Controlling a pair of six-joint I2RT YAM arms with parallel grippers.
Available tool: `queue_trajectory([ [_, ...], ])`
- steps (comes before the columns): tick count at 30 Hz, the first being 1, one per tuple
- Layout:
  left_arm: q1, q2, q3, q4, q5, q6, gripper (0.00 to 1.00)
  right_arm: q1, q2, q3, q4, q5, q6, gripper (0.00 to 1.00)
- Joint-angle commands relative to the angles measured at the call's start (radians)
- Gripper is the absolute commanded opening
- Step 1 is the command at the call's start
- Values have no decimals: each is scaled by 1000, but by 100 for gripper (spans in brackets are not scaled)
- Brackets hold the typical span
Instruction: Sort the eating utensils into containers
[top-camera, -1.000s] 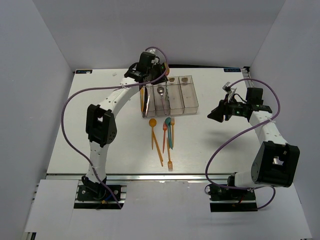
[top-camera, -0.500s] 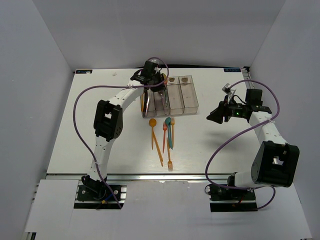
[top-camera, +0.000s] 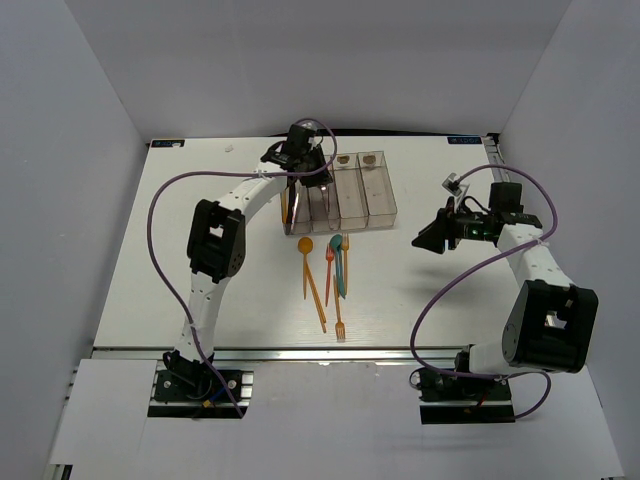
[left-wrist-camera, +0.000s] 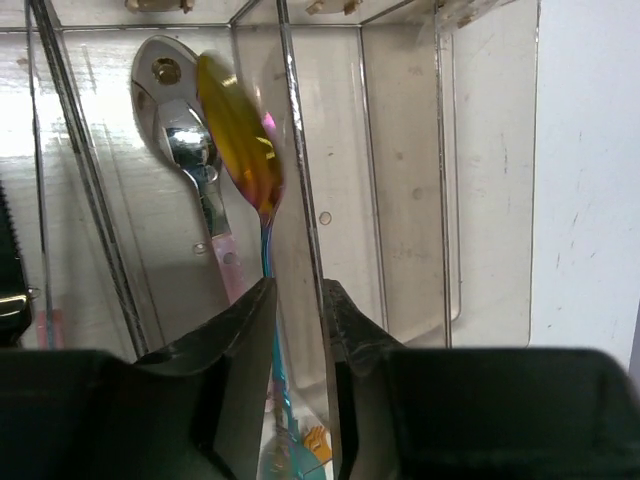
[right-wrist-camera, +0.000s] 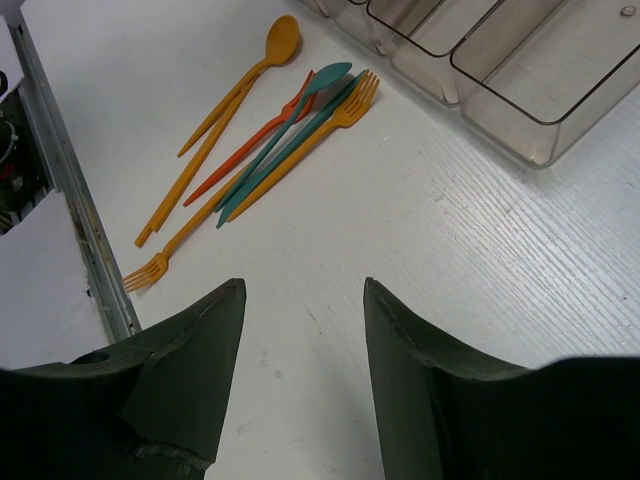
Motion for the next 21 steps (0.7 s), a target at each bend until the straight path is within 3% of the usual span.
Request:
queue_trajectory([
  [1,16,-37,25,5,-10,13,37,4,2,-9,-37,-28,-36,58],
  [5,28,-37,51,-17,-7,13,45,18,5,-2,-44,-26,-36,58],
  [10,42,-84,59,-29,3,45,46,63,11,13,-86,3,-82,58],
  [15,68,-269,-70,-38,36,95,45,213,15,16,-117,136,-79,57],
  [20,93,-561,-376,16,16,128,11,435,10,-10,-19,355,56,56],
  [21,96,-616,-504,29,11,128,10,469,19,-10,22,442,124,57],
])
